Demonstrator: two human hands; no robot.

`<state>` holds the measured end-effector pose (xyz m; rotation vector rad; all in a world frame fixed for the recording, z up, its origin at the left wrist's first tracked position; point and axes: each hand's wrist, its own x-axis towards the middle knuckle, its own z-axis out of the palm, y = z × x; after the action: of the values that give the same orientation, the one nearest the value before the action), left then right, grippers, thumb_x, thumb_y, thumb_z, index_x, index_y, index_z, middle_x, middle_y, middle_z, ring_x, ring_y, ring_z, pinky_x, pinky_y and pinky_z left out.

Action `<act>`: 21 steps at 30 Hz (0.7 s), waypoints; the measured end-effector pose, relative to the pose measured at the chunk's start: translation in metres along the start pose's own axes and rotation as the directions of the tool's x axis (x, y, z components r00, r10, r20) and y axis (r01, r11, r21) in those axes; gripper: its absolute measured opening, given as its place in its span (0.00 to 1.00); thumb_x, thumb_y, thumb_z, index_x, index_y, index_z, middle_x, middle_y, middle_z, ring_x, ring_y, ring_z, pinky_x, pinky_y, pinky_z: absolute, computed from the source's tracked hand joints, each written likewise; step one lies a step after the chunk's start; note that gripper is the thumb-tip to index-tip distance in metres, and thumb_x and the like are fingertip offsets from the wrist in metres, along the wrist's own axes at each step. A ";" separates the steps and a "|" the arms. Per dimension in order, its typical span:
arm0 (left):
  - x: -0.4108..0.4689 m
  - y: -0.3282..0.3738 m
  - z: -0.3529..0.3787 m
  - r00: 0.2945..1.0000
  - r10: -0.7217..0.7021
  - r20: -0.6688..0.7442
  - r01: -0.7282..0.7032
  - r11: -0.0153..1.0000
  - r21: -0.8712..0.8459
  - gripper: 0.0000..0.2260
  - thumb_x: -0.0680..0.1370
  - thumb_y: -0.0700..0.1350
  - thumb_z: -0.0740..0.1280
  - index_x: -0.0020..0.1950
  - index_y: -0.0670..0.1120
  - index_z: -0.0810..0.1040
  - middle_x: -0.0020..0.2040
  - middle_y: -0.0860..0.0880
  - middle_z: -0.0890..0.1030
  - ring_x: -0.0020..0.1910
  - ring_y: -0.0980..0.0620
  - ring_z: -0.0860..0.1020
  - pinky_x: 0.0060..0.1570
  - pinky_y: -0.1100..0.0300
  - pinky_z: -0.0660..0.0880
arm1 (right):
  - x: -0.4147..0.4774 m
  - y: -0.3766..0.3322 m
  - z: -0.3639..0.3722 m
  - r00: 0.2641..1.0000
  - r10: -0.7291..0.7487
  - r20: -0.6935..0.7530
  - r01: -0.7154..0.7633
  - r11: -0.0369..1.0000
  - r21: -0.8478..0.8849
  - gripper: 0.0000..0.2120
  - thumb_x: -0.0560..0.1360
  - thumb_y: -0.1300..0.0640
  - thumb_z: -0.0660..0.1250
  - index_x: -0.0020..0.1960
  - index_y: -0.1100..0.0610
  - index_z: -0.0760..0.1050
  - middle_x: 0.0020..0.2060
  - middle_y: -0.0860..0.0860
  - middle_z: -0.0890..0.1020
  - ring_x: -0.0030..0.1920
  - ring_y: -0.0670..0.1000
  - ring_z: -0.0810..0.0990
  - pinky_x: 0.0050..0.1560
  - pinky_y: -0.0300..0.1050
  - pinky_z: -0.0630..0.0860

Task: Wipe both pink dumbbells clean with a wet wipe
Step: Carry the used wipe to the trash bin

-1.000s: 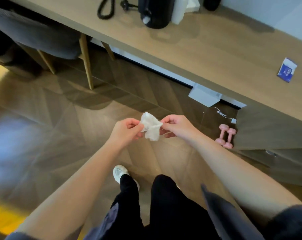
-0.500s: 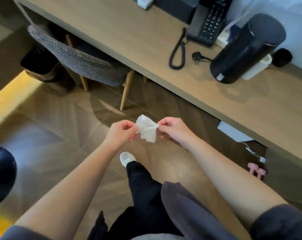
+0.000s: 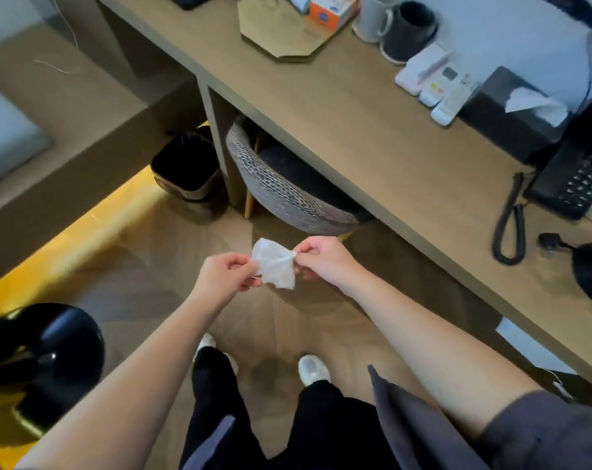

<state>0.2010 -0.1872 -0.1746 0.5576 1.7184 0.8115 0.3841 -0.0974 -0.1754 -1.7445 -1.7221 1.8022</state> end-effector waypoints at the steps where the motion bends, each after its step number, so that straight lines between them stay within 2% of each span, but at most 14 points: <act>1: 0.013 0.004 -0.020 1.000 0.000 0.003 0.000 1.000 0.008 0.02 0.77 0.36 0.69 0.44 0.40 0.80 0.33 0.46 0.84 0.29 0.56 0.82 0.33 0.66 0.78 | 0.013 -0.013 0.013 1.000 0.011 -0.012 -0.011 1.000 -0.003 0.07 0.74 0.62 0.68 0.42 0.52 0.81 0.34 0.49 0.86 0.34 0.42 0.83 0.35 0.36 0.76; 3: 0.038 0.013 -0.059 1.000 -0.010 0.027 0.009 0.999 0.050 0.02 0.77 0.37 0.69 0.44 0.41 0.80 0.35 0.44 0.84 0.31 0.54 0.83 0.33 0.66 0.78 | 0.036 -0.039 0.040 0.999 0.029 -0.038 -0.029 1.000 -0.009 0.06 0.74 0.62 0.67 0.43 0.53 0.81 0.33 0.49 0.86 0.34 0.42 0.83 0.35 0.36 0.76; 6: 0.076 0.027 -0.113 0.999 -0.009 0.049 0.001 0.989 0.146 0.02 0.77 0.39 0.69 0.44 0.43 0.80 0.39 0.42 0.85 0.37 0.51 0.85 0.40 0.60 0.79 | 0.074 -0.076 0.077 0.998 0.028 -0.064 -0.027 1.000 0.012 0.05 0.74 0.63 0.67 0.46 0.57 0.81 0.32 0.47 0.84 0.32 0.40 0.82 0.33 0.33 0.75; 8: 0.107 0.038 -0.143 0.999 0.016 0.036 -0.023 0.975 0.222 0.03 0.77 0.41 0.69 0.45 0.45 0.81 0.37 0.45 0.85 0.38 0.51 0.85 0.43 0.57 0.80 | 0.105 -0.099 0.097 0.995 0.025 -0.092 -0.021 0.999 0.038 0.05 0.75 0.64 0.66 0.46 0.59 0.81 0.33 0.48 0.84 0.30 0.39 0.81 0.30 0.33 0.75; 10: 0.130 0.046 -0.164 0.999 0.042 0.018 -0.045 0.955 0.295 0.03 0.78 0.43 0.69 0.45 0.46 0.82 0.35 0.48 0.85 0.38 0.51 0.84 0.44 0.57 0.81 | 0.130 -0.115 0.114 0.993 0.029 -0.111 -0.021 0.997 0.073 0.05 0.75 0.64 0.66 0.43 0.57 0.79 0.33 0.49 0.83 0.30 0.42 0.82 0.31 0.37 0.78; 12: 0.170 0.055 -0.188 0.999 0.045 -0.002 -0.042 0.943 0.331 0.03 0.78 0.44 0.68 0.46 0.46 0.82 0.34 0.49 0.85 0.38 0.52 0.83 0.43 0.58 0.80 | 0.172 -0.133 0.134 0.992 0.043 -0.121 -0.031 0.994 0.104 0.06 0.75 0.64 0.65 0.42 0.55 0.78 0.34 0.50 0.84 0.32 0.44 0.83 0.32 0.40 0.79; 15: 0.240 0.059 -0.211 0.999 0.030 -0.034 -0.016 0.930 0.368 0.04 0.78 0.43 0.68 0.45 0.46 0.82 0.36 0.48 0.84 0.37 0.54 0.80 0.41 0.62 0.75 | 0.243 -0.144 0.158 0.980 0.105 -0.168 -0.082 0.987 0.138 0.07 0.76 0.62 0.64 0.41 0.54 0.78 0.35 0.51 0.84 0.34 0.46 0.84 0.30 0.38 0.78; 19: 0.329 0.060 -0.230 0.995 -0.027 -0.092 0.059 0.927 0.370 0.05 0.78 0.42 0.68 0.45 0.44 0.82 0.34 0.49 0.83 0.33 0.59 0.78 0.34 0.66 0.71 | 0.331 -0.147 0.182 0.957 0.203 -0.206 -0.165 0.968 0.188 0.10 0.75 0.63 0.62 0.40 0.52 0.79 0.32 0.50 0.84 0.32 0.48 0.83 0.33 0.46 0.81; 21: 0.366 0.064 -0.240 0.994 -0.050 -0.099 0.086 0.911 0.403 0.06 0.78 0.42 0.67 0.44 0.45 0.83 0.34 0.50 0.84 0.31 0.61 0.78 0.33 0.68 0.71 | 0.366 -0.152 0.190 0.949 0.235 -0.211 -0.188 0.957 0.219 0.11 0.75 0.63 0.62 0.39 0.51 0.78 0.33 0.50 0.83 0.30 0.45 0.82 0.33 0.45 0.81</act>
<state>-0.1362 0.0596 -0.3195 0.7449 1.9917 0.4289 0.0312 0.0984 -0.3486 -2.0257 -1.2626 1.6898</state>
